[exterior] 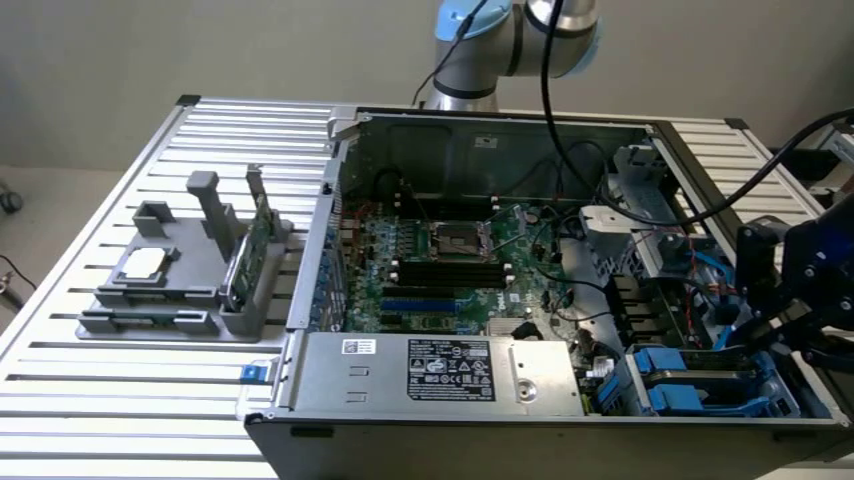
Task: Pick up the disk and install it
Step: 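Insert the first disk wire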
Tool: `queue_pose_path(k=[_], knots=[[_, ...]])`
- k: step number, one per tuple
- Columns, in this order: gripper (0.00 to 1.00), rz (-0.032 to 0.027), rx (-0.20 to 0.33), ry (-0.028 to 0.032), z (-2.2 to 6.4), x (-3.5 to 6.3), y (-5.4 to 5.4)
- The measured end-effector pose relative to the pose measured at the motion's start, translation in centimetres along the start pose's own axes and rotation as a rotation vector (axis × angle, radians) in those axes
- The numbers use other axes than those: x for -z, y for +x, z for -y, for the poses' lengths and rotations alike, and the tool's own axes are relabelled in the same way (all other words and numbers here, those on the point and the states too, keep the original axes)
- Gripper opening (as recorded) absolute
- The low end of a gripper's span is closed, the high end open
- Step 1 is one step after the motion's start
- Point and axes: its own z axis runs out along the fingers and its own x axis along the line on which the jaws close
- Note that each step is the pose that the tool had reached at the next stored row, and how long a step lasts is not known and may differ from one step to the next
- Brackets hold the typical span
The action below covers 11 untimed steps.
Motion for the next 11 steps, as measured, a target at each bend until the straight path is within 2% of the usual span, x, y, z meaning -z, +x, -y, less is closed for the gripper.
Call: queue_pose_path(k=[6,11], knots=[[0.16,-0.0056,-0.001,0.0054,-0.01,0.14,-0.1],[0.16,-0.0068,-0.002,0.0062,0.0,1.73,0.2]])
